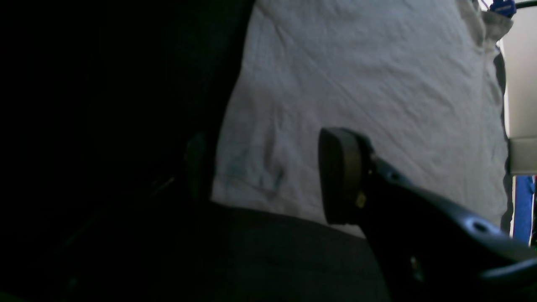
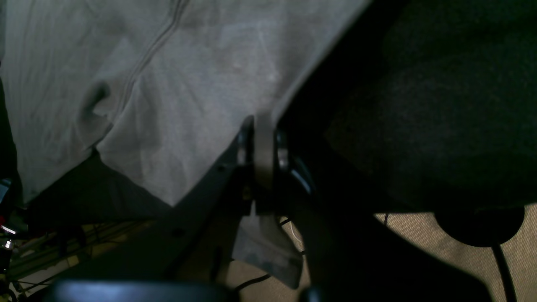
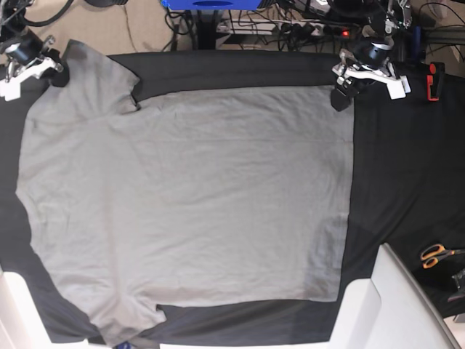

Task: Fold the T-shirt properly
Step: 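Pinch the shirt edge with the left and right grippers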

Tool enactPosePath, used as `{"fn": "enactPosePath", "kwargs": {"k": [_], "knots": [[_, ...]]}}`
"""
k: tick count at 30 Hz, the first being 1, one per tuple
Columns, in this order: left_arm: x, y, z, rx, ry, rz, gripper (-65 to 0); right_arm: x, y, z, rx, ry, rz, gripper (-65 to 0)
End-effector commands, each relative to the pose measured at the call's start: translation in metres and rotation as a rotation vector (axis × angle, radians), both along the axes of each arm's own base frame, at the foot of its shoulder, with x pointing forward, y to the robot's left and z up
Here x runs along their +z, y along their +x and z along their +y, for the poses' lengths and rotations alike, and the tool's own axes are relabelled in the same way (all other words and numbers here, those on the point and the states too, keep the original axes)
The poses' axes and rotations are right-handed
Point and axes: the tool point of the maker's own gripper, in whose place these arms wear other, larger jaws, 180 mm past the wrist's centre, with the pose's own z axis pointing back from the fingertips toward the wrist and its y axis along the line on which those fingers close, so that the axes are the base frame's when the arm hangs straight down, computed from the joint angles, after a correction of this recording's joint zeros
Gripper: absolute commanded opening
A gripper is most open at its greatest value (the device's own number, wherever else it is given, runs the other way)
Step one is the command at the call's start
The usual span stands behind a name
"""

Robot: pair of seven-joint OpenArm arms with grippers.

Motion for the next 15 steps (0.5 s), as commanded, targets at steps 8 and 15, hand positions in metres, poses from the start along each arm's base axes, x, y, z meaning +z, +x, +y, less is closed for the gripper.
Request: {"fn": "enactPosePath", "kwargs": {"k": [8, 15], "knots": [[-0.020, -0.014, -0.011, -0.031, -0.021, 0.100, -48.2, -0.006, -0.013, -0.001, 0.036, -0.018, 0.065, -64.4], [-0.028, -0.014, -0.012, -0.019, -0.039, 0.116, -65.0, -0.006, -0.013, -0.001, 0.038, -0.018, 0.067, -64.4]]}}
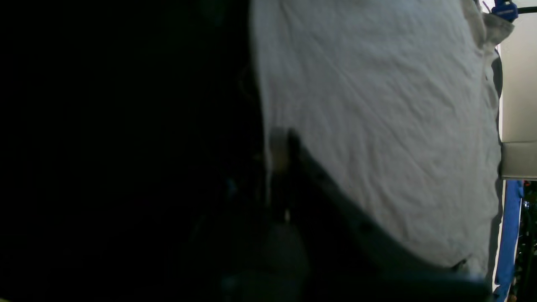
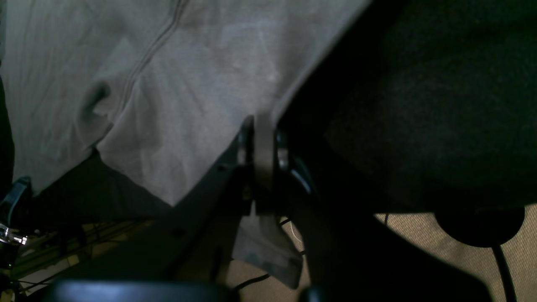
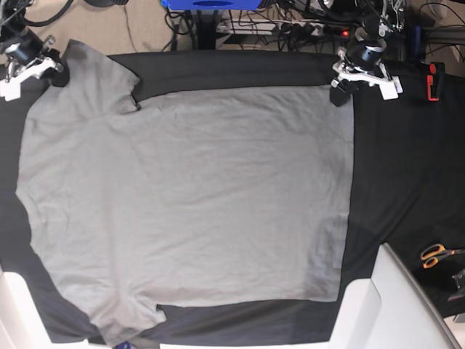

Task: Fold the T-shirt properly
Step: 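Pinch the shirt edge with the left and right grippers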

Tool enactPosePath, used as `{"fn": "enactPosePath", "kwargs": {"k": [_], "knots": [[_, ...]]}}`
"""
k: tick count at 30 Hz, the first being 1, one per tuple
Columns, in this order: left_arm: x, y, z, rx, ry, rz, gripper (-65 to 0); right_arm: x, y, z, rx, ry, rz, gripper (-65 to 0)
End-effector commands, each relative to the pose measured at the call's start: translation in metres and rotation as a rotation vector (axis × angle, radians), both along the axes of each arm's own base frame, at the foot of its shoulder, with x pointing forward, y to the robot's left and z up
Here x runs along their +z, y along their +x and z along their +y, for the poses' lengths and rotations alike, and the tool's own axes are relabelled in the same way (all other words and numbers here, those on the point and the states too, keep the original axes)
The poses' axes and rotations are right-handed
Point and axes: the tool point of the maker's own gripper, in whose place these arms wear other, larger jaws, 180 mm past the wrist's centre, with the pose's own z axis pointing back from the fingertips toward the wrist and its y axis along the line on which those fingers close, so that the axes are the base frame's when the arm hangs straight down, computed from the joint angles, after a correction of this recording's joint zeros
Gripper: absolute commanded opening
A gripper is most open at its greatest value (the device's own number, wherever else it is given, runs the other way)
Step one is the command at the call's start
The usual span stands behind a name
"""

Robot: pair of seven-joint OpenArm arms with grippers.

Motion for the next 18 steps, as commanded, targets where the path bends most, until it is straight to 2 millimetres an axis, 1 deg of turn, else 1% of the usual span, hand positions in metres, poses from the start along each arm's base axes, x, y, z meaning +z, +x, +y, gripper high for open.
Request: {"fn": "enactPosePath", "kwargs": {"k": [1, 4, 7, 8, 10, 11, 13, 15, 16, 18], "knots": [[-0.013, -0.016, -0.005, -0.037, 0.007, 0.086, -65.0, -0.006, -0.012, 0.001, 0.044, -0.017, 0.066, -64.4], [-0.012, -0.016, -0.005, -0.039, 0.009, 0.084, -65.0, -0.006, -0.011, 0.007, 0.068, -0.014, 0.065, -64.4], [-0.004, -0.011, -0.004, -0.047, 0.020, 0.062, -65.0, 0.000, -0.006, 0.006, 0.092, -0.031, 0.058, -64.4], [-0.002, -0.012, -0.004, -0.051, 0.025, 0.058, -65.0, 0.003, -0.004, 0.005, 0.109, -0.037, 0.061, -64.4], [0.006, -0.007, -0.003, -0.061, 0.036, 0.038, -65.0, 0.010, 0.008, 0.005, 0.138, -0.048, 0.056, -64.4], [0.009, -0.005, -0.005, -0.076, 0.037, 0.037, -65.0, 0.014, 0.014, 0.001, 0.153, -0.058, 0.058, -64.4], [0.010, -0.003, -0.008, -0.107, 0.025, 0.059, -65.0, 0.018, 0.024, -0.002, 0.171, -0.066, 0.055, -64.4], [0.017, 0.009, -0.014, -0.141, 0.020, 0.049, -65.0, 0.022, 0.033, -0.003, 0.177, -0.071, 0.038, -64.4], [0.021, 0.014, -0.015, -0.153, 0.022, 0.042, -65.0, 0.023, 0.035, -0.003, 0.177, -0.073, 0.035, -64.4], [0.026, 0.021, -0.017, -0.168, 0.027, 0.030, -65.0, 0.028, 0.045, -0.010, 0.179, -0.088, 0.017, -64.4]]}}
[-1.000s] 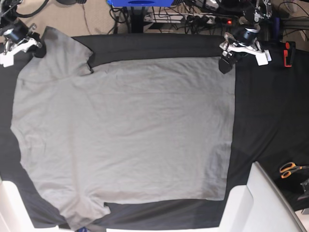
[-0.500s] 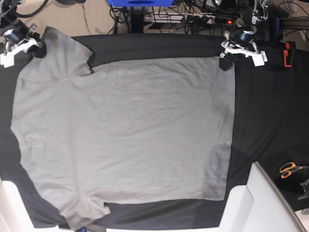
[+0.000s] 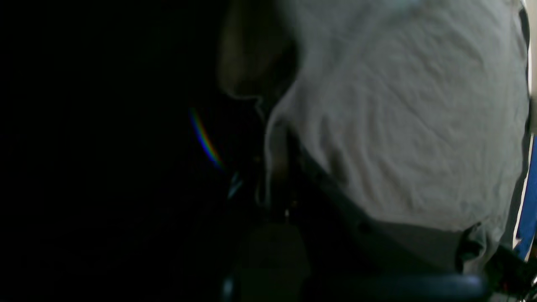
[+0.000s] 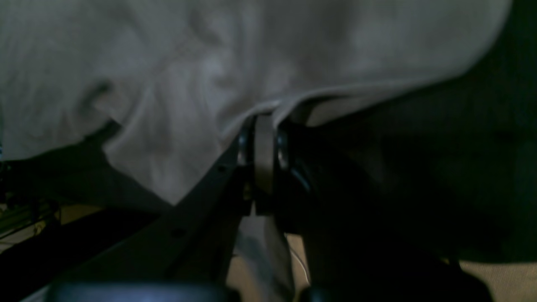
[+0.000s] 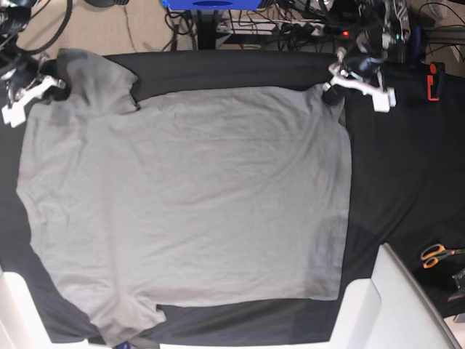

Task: Fold the T-shirt properly
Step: 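Pinch the shirt edge with the left and right grippers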

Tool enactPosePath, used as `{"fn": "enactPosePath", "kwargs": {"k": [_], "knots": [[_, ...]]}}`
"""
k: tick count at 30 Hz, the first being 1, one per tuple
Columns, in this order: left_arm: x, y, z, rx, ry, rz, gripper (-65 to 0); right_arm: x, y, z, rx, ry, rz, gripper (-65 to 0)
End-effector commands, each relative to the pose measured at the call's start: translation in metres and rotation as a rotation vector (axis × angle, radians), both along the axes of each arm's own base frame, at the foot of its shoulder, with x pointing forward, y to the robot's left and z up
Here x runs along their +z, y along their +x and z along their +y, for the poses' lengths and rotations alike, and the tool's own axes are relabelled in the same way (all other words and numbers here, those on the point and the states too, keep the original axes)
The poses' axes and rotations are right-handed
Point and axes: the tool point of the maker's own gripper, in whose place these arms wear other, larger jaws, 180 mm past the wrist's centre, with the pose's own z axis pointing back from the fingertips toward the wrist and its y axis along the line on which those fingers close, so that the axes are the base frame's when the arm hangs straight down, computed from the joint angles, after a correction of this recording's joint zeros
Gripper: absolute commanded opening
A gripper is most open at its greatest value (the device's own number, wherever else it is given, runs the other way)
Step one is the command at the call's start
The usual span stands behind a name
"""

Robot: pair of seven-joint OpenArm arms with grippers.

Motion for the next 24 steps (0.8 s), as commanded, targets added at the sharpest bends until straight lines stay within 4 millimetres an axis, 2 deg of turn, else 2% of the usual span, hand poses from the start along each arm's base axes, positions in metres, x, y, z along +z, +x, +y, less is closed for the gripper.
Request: {"fn": "enactPosePath", "kwargs": {"k": [1, 7, 11, 18, 24], "knots": [[0.011, 0.010, 0.004, 0.000, 0.005, -0.043, -65.0, 0.013, 0.014, -0.017, 0.003, -0.035, -0.047, -64.4], [0.019, 0.029, 0.005, -0.023, 0.011, -0.066, -65.0, 0.030, 0.038, -0.038, 0.011, -0.084, -0.097, -64.4], [0.019, 0.036, 0.018, 0.034, 0.029, -0.044, -65.0, 0.041, 0.053, -0.050, 0.024, -0.110, -0.113, -64.4], [0.040, 0.065, 0.012, -0.003, 0.028, -0.087, -65.0, 0.058, 0.086, -0.047, 0.047, -0.108, -0.160, -64.4], [0.051, 0.088, 0.010, -0.016, 0.021, -0.119, -65.0, 0.072, 0.109, -0.046, 0.047, -0.109, -0.212, -64.4]]}}
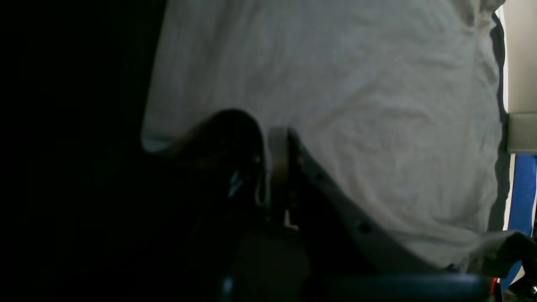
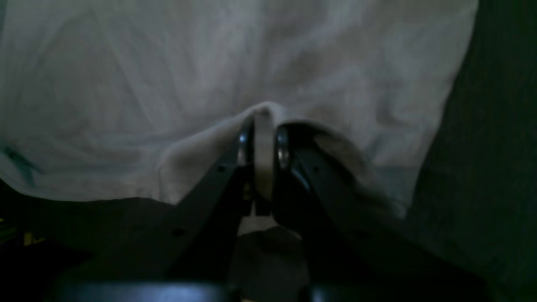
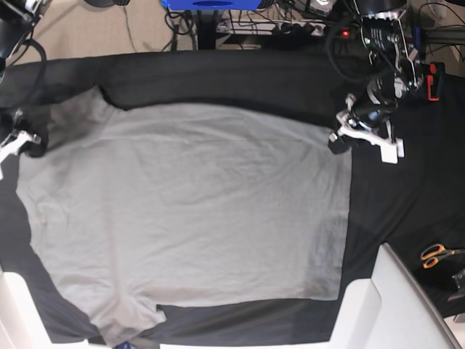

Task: Fold the T-shirt properly
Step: 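Pinch the shirt edge with the left and right grippers, then carry the held edge across the shirt body with both grippers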

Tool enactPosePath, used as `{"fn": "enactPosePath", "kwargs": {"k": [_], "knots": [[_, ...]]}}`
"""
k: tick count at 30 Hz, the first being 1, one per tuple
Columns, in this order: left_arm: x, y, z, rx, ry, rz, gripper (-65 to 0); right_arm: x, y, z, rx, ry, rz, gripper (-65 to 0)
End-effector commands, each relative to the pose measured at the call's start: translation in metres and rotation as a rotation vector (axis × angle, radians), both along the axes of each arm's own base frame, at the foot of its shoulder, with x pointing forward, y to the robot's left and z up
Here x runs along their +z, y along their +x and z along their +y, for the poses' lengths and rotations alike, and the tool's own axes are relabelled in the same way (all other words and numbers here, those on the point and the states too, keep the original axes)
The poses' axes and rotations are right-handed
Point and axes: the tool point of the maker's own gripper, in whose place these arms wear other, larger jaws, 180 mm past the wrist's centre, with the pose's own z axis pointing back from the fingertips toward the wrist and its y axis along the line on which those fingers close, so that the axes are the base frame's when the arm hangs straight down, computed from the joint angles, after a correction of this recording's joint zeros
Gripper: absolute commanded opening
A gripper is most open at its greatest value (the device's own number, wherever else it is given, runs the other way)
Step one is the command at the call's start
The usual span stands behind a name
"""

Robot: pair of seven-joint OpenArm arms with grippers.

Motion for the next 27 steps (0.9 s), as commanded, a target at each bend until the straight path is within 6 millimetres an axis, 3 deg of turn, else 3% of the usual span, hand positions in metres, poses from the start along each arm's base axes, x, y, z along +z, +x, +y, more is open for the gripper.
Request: {"fn": "enactPosePath", "kwargs": {"k": [1, 4, 13, 22, 27], "knots": [[0.011, 0.010, 0.004, 0.004, 0.002, -0.042, -65.0, 0.017, 0.014, -0.011, -0.003, -0.027, -0.059, -64.4], [0.014, 0.016, 0.007, 0.027, 0.000, -0.043, -65.0, 0.024, 0.024, -0.017, -0.007, -0.034, -0.077, -64.4], [0.027, 0.039, 0.010, 0.042, 0.004, -0.084, -65.0, 0.018, 0.041, -0.043, -0.076, 0.021, -0.074, -64.4], [0.025, 0.053, 0.014, 0.041, -0.002, -0.079, -65.0, 0.013, 0.077, -0.011, 0.011, 0.053, -0.091, -64.4], [0.020, 0.062, 0.025, 0.046, 0.002, -0.062, -65.0, 0.009, 0.090, -0.011, 0.004, 0.070, -0.095, -64.4]]}}
